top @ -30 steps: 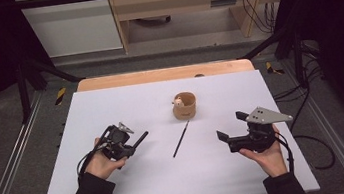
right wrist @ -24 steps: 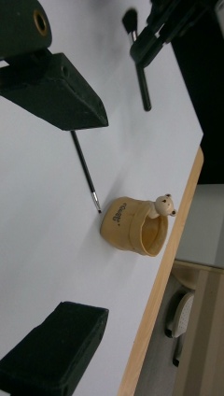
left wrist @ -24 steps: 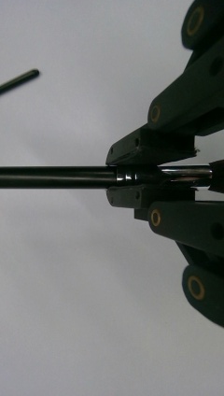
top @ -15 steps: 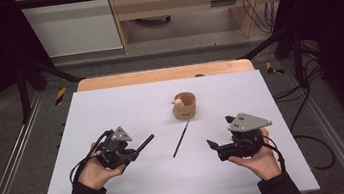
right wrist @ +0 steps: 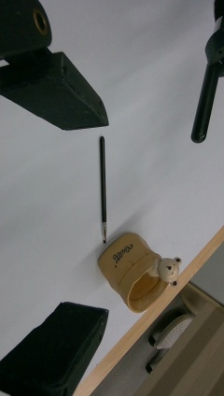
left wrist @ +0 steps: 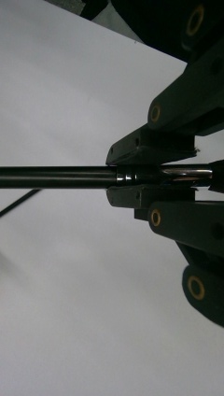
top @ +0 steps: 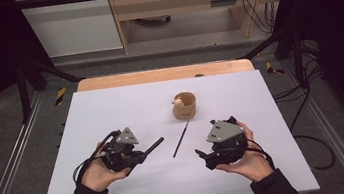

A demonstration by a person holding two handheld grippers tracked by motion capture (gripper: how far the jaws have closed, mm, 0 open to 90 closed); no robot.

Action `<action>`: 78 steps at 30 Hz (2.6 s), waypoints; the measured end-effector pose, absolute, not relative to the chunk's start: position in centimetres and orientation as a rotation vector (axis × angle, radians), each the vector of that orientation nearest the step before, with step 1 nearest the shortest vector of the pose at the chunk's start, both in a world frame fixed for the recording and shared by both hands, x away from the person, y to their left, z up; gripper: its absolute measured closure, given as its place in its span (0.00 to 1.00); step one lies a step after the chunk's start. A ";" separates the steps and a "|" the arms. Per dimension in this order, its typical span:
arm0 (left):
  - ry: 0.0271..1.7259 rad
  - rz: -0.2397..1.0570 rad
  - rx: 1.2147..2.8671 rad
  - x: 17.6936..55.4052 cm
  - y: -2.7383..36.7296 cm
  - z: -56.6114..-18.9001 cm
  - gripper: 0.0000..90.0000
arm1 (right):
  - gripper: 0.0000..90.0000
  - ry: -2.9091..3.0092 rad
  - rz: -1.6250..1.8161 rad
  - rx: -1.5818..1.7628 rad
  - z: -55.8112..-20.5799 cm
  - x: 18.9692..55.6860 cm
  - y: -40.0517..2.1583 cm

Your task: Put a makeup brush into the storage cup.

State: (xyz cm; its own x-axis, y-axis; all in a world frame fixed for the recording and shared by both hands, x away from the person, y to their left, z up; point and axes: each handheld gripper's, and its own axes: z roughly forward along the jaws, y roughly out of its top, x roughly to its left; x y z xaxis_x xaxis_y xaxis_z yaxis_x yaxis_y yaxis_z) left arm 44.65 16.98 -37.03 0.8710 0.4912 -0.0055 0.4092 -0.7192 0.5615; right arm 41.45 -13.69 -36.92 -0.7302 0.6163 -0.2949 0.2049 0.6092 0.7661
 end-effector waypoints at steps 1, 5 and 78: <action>0.643 0.189 2.474 44.6 16.8 -36.9 0.87 | 0.09 2.298 0.986 0.637 -37.0 41.4 -13.5; 0.614 0.182 2.478 44.5 16.0 -36.6 0.87 | 0.10 2.316 0.964 0.600 -37.1 41.2 -13.0; 0.375 0.028 2.630 44.4 9.8 -36.2 0.87 | 0.60 2.361 0.430 -0.259 -38.9 39.3 -5.8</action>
